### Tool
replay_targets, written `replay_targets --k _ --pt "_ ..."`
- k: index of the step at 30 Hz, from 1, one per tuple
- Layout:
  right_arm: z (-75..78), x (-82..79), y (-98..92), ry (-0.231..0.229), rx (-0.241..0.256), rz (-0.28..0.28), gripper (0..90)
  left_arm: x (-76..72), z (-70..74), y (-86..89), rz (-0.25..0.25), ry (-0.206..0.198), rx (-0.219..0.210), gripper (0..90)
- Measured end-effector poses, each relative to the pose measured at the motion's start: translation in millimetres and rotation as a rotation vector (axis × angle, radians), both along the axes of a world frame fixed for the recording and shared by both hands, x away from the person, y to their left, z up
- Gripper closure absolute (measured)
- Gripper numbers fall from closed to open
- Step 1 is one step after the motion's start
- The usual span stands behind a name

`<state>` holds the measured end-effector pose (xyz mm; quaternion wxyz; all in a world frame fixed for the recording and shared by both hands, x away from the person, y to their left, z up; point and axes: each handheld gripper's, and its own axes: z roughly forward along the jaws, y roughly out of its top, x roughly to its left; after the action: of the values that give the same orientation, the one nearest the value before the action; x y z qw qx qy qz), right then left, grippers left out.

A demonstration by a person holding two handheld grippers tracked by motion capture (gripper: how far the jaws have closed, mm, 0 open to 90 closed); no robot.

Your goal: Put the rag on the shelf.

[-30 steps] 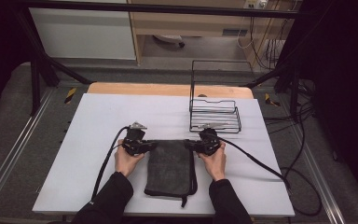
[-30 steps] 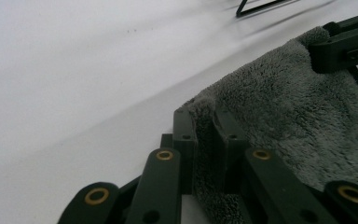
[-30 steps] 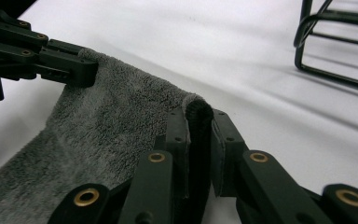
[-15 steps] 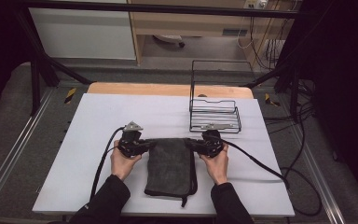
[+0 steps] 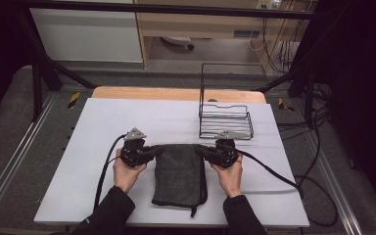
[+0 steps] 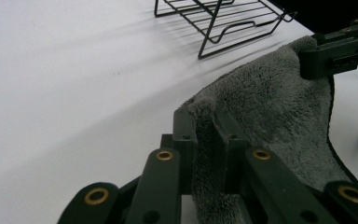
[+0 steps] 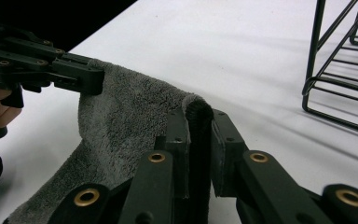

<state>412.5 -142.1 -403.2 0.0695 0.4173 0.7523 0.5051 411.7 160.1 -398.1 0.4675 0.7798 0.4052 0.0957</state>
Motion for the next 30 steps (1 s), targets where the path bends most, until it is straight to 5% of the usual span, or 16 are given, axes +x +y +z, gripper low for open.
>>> replay_targets --k 8,30 --pt "13.9 -8.3 3.0 -0.066 -0.017 0.001 80.4 -6.4 9.4 3.6 0.008 -0.035 -0.033 81.0" --pt "53.7 -30.2 -4.1 -0.218 0.036 -0.026 80.5 -22.8 50.6 2.0 0.001 -0.16 -0.122 81.0"
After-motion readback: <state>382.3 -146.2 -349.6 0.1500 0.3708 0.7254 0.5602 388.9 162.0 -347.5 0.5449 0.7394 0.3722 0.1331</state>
